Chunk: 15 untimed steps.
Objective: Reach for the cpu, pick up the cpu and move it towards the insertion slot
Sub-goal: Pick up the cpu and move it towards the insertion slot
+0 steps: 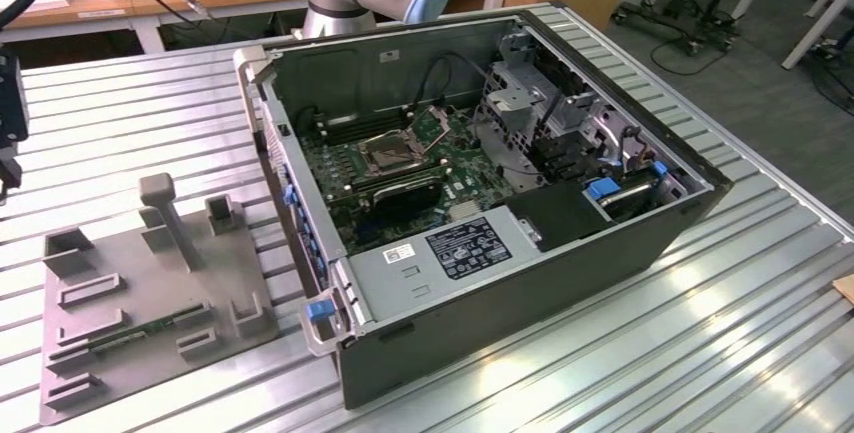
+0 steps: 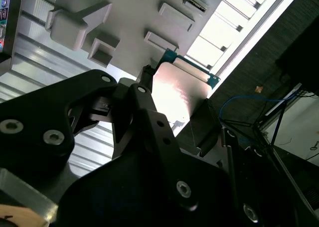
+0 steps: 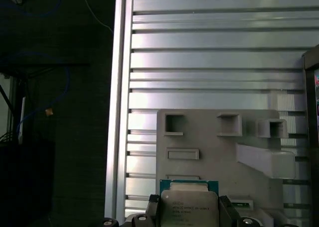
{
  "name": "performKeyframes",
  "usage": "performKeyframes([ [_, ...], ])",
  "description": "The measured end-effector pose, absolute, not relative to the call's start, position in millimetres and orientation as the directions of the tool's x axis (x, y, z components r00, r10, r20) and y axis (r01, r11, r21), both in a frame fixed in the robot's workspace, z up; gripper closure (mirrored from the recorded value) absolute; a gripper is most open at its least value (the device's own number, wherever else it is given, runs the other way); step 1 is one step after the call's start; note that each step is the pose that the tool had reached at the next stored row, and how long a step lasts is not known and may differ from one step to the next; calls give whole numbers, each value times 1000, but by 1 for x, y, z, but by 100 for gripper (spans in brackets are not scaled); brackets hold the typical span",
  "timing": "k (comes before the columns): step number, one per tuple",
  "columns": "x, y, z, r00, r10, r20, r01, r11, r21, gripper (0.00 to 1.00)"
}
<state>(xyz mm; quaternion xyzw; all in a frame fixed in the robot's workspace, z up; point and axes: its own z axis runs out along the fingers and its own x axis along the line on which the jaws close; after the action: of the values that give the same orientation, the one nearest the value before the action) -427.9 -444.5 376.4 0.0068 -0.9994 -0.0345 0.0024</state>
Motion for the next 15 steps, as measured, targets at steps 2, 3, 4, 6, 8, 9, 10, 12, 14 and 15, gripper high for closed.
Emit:
performKeyframes([
  [2, -428, -445, 377, -1000, -14, 5, -14, 998, 69, 46],
  [3, -428, -445, 378, -1000, -14, 5, -14, 998, 69, 46],
  [4, -428, -445, 378, -1000, -14, 5, -14, 998, 69, 46],
  [6, -428, -445, 379, -1000, -14, 4, -14, 998, 69, 46],
  [8, -428, -445, 379, -1000, -14, 4, -14, 998, 69, 46],
  [9, -428, -445, 379, -1000, -14, 4, -14, 998, 69, 46],
  [10, -428, -445, 379, -1000, -14, 4, -14, 998, 69, 46],
  [12, -427, -445, 379, -1000, -14, 4, -14, 998, 69, 46],
  [14, -427, -445, 379, -1000, -14, 4, -14, 998, 69, 46],
  [15, -426, -445, 379, -1000, -14, 4, -14, 998, 69, 46],
])
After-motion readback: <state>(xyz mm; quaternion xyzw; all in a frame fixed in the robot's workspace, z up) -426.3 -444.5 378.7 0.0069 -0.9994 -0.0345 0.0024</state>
